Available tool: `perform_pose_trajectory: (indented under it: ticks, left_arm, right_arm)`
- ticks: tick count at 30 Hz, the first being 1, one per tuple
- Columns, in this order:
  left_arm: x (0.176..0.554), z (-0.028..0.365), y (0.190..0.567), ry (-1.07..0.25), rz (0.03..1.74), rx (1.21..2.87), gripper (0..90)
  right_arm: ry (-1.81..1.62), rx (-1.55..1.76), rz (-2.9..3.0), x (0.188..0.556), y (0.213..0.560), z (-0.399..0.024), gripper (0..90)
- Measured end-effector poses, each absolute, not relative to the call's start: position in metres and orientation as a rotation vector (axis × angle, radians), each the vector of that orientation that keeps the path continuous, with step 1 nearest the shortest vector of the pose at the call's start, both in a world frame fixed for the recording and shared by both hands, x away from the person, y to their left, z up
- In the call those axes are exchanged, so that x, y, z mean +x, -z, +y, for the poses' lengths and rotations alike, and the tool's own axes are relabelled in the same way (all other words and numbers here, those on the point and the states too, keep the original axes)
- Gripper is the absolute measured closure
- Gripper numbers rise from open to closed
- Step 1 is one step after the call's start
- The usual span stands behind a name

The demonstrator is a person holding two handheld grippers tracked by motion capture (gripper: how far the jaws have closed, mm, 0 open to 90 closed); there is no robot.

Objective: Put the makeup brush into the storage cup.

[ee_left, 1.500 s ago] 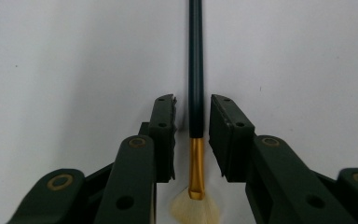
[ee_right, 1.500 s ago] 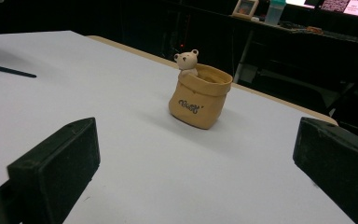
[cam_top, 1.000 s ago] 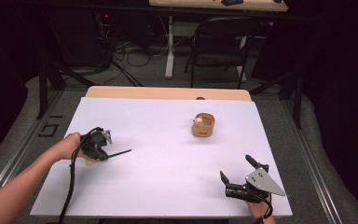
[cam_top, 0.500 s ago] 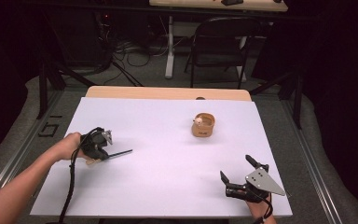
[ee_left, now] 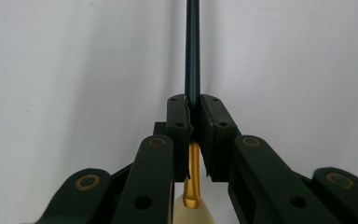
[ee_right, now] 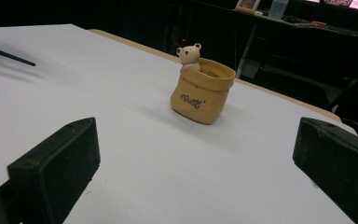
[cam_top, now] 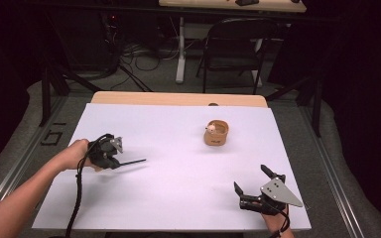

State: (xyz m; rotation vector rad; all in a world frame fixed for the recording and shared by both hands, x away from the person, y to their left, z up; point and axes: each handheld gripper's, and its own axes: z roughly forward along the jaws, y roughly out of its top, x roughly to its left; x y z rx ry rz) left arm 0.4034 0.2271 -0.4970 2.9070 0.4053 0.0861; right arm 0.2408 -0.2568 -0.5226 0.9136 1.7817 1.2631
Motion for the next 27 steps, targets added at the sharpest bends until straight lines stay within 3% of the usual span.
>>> perform_pose_trajectory:
  ticks: [27]
  left_arm:
    - [0.398, 0.188, 0.483, -0.112, 0.284, 2.883, 82.7]
  right_arm:
    - [-1.254, 0.917, 1.827, 0.243, 0.524, -0.256, 0.0]
